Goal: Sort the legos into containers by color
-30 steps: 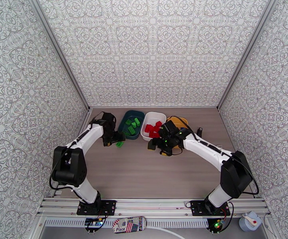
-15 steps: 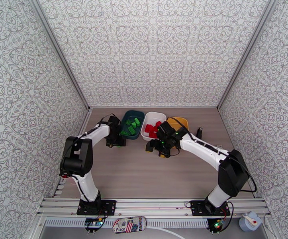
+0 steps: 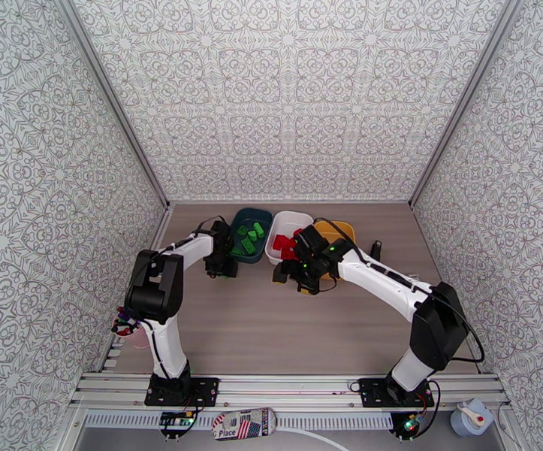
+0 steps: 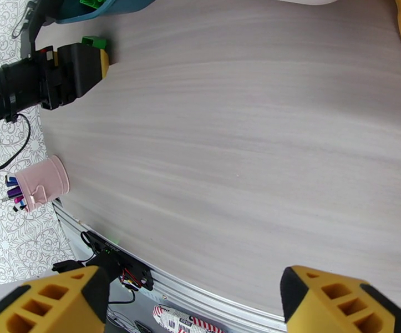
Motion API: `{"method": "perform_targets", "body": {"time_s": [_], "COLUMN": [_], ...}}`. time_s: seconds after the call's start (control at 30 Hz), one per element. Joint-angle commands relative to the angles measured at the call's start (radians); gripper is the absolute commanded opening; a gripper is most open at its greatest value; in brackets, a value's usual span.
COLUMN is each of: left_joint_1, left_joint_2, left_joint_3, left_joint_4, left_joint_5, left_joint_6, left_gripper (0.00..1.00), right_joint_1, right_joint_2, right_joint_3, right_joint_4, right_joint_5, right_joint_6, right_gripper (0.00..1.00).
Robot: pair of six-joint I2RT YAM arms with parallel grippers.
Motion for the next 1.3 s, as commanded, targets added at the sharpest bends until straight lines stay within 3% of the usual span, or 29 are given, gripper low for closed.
{"method": "perform_targets", "body": {"time_s": [0.0,0.33,0.5,0.6,0.77,0.93,1.07,1.27], "left_joint_1": [-0.017,-0.074,-0.123,-0.129,-0.117,-0.079,-0.048,-0.062], "left_joint_2": [-0.007,-0.173,-0.283,-0.314,-0.253,-0.118,-0.077,-0.196], "left_joint_3": [0.015,-0.096,-0.136,-0.098,0.109,0.334,0.415,0.355], "left_joint_4": [0.005,-0.028,-0.036,-0.046,-0.11,-0.187,-0.208,-0.142], "left_joint_5": [-0.037,-0.043,0.038,0.066,0.076,0.075,0.079,0.067], "left_joint_6": [0.003,-0.068,-0.141,-0.182,-0.184,-0.187,-0.225,-0.242], "left_gripper": [0.47,0.35,0.34,0.34,0.35,0.49,0.81,0.9], "right_joint_1": [0.009,0.009,0.008,0.008,-0.003,-0.03,-0.063,-0.129], "right_joint_2": [0.022,0.052,0.061,0.059,0.041,-0.002,-0.061,-0.153], "right_joint_3": [0.038,0.05,0.05,0.052,0.05,0.031,-0.009,-0.064], "right_joint_4": [-0.024,0.002,0.017,0.015,-0.001,-0.016,-0.022,-0.065], "right_joint_5": [0.016,0.002,0.004,0.01,0.027,0.045,0.063,0.124], "right_joint_6": [0.001,-0.02,-0.026,-0.033,-0.048,-0.062,-0.065,-0.098], "right_gripper": [0.86,0.85,0.85,0.85,0.85,0.85,0.85,0.91]}}
